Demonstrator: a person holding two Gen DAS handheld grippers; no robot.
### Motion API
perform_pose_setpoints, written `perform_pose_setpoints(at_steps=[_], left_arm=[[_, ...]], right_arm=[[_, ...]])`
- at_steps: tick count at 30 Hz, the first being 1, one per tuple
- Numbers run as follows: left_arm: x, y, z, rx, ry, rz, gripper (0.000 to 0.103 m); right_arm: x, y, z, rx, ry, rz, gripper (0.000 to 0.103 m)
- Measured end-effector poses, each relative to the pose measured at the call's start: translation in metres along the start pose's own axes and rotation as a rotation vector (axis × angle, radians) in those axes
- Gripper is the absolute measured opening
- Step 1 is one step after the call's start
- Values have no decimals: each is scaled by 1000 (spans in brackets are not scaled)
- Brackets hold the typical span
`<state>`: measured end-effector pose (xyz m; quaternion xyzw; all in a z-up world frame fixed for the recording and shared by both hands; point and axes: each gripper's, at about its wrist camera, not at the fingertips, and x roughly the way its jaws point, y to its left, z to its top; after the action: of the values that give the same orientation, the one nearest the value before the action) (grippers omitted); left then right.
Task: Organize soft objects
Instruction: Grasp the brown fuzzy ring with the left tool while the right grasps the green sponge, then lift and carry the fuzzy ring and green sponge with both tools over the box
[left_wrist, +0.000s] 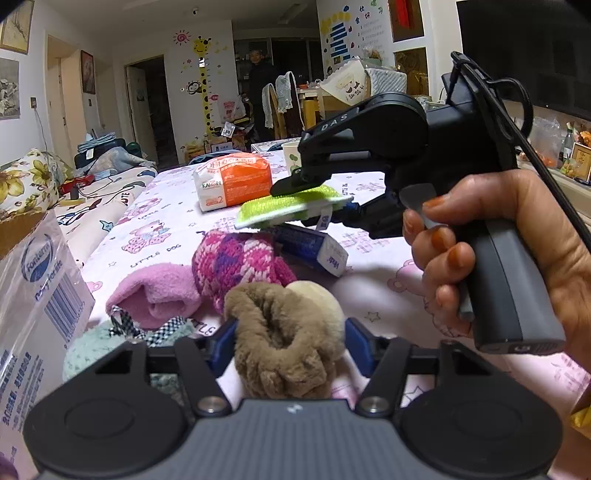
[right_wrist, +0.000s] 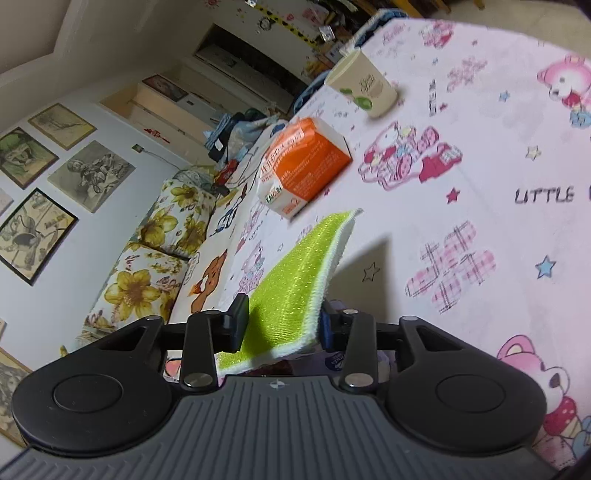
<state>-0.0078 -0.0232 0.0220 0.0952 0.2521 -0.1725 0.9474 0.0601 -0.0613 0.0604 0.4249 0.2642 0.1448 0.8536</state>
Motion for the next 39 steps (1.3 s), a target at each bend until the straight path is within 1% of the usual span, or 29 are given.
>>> perform_pose_setpoints(at_steps=[4,9,18,24,28,32,39], left_arm=[[-3,3,1,-11,-1,-8,46],[-7,7,1,-28,-4,-10,41],[-19,19,6,-67,-48,-15,40],[-25,30,8,-90,-68,-14,40],[-30,37,7,-110,-79,-21,40],[-36,41,7,-130,-90,-42,40],[-47,42,6,-150,-97,-73,40]], right_arm=[[-5,8,-1,-64,-33,-22,38],[-12,16,-2,-141,-65,-51,36],[-29,18,-4,-240,-104,-101,33],[-41,19,-3,-306,-134,-149,31],[-48,23,-10,-391,-127,-182,31],[-55,26,-20,-498,-98,-229,31],[-69,44,-55,-740,-29,-306,31]])
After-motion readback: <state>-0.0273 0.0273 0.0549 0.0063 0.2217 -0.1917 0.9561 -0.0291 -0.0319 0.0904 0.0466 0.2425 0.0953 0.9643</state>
